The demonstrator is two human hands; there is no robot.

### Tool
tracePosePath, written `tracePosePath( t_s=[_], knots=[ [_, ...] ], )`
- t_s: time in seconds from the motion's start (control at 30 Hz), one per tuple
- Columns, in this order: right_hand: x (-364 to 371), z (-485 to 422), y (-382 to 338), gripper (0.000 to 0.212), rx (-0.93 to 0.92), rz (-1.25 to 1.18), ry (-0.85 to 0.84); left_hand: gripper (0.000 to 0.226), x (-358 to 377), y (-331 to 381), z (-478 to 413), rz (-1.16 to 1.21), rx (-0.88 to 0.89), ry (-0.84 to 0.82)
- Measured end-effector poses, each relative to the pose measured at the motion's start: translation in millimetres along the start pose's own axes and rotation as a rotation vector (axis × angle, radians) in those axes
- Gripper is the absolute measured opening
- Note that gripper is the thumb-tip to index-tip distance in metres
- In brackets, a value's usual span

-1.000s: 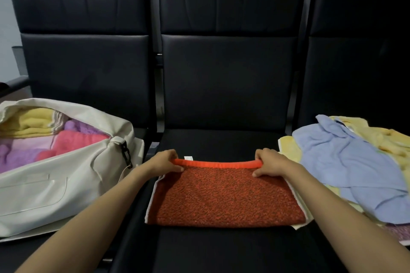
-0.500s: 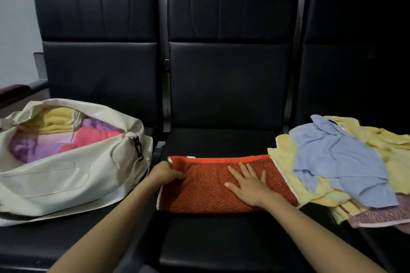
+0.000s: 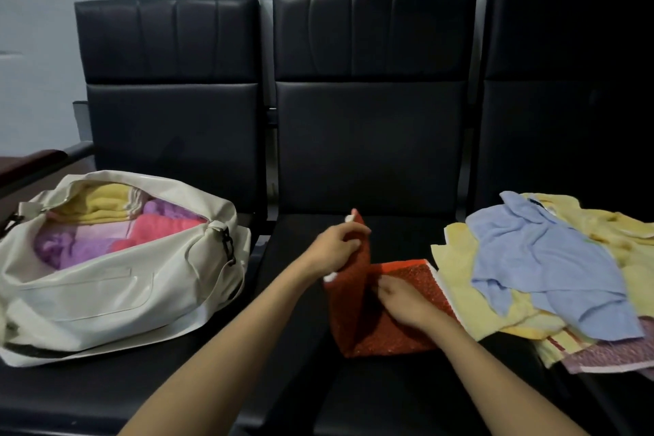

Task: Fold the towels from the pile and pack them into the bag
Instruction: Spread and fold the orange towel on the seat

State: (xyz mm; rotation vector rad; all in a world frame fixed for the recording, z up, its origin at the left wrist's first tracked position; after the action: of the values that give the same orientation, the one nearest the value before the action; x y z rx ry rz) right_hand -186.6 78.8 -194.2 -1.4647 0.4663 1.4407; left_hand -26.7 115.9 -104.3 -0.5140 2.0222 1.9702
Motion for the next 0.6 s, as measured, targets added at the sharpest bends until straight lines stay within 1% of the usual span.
tracePosePath(
  t_s=[0.07,0.1,0.13,0.17,0.2,0.23,0.3,0.33,0.37,0.4,0.47,0.53,0.57,0.6],
  knots=[
    [-18.3,0.2,23.2,0.031,0.137,-0.339,0.14,0.038,33.3,10.3,-1.0,0.173,-0.044,-0.063],
    [-25.5,3.0,35.0,0.032,0.225,-0.522,0.179,0.04,48.7,14.2,0.9,0.261,-0.079,-0.106],
    [-30.7,7.2,43.3,0.035,0.307,-0.676,0.193,0.042,62.6,14.8,2.9,0.356,-0.132,-0.162],
    [-33.7,10.9,50.2,0.038,0.381,-0.75,0.173,0.044,74.4,13.8,5.7,0.444,-0.19,-0.224],
    [-36.4,14.6,54.2,0.042,0.432,-0.769,0.142,0.045,84.4,10.4,7.2,0.516,-0.242,-0.276],
    [-38.4,15.9,58.2,0.048,0.475,-0.725,0.123,0.045,91.0,6.4,8.2,0.544,-0.278,-0.294],
    [-40.9,16.1,63.9,0.064,0.528,-0.611,0.133,0.042,94.5,-1.7,10.2,0.524,-0.306,-0.234],
    [-41.7,15.9,64.5,0.066,0.505,-0.601,0.121,0.039,92.8,-7.3,10.5,0.49,-0.305,-0.184],
    [-41.1,15.6,64.4,0.061,0.456,-0.617,0.103,0.035,89.3,-12.6,11.2,0.444,-0.298,-0.143],
    [-40.5,16.2,63.4,0.051,0.405,-0.612,0.079,0.031,84.8,-18.2,12.0,0.388,-0.285,-0.111],
    [-41.5,19.6,58.8,0.032,0.335,-0.551,0.034,0.025,72.9,-28.1,15.5,0.195,-0.219,-0.041],
    [-41.2,18.3,57.9,0.03,0.318,-0.468,0.041,0.024,61.2,-38.2,18.7,-0.024,-0.152,0.074],
    [-42.2,18.1,58.1,0.033,0.319,-0.435,0.062,0.028,57.6,-43.4,20.9,-0.081,-0.15,0.13],
    [-44.1,19.1,57.8,0.036,0.321,-0.409,0.076,0.035,55.8,-46.7,24.1,-0.088,-0.177,0.168]
  ],
)
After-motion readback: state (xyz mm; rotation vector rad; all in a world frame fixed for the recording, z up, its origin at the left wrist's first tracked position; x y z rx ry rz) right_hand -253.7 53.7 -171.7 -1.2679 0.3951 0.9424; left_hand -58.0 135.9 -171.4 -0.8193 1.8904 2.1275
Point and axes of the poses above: each hand's wrist, its own z-axis away from the middle knuckle, its own x-axis out of the palm, y = z × x, the point moved 2 cm from there along -z, towards the middle knuckle, and after that the axes turned 14 degrees about z, right-handed, at the moved point
